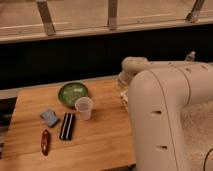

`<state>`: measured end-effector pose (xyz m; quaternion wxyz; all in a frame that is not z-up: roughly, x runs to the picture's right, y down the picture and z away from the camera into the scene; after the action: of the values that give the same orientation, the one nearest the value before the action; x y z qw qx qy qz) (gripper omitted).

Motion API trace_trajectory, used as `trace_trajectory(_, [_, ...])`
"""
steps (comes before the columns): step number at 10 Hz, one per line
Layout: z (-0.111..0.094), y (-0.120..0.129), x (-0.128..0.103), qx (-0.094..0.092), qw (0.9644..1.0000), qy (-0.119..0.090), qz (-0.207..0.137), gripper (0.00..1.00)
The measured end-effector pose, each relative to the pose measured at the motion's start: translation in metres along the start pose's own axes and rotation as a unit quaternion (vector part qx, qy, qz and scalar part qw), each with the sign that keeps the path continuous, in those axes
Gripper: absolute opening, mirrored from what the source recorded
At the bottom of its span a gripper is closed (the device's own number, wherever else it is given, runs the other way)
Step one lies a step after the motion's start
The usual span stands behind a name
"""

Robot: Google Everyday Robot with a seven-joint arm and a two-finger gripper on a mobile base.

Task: Stand the bottle upright

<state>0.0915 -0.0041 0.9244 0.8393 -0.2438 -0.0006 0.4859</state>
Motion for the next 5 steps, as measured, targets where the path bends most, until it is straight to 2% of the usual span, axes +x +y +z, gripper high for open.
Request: trace_trajectory(5, [0.0015,0.0001,-0.0008,-0.004,1.0000,-0.001,-0.005,0.00])
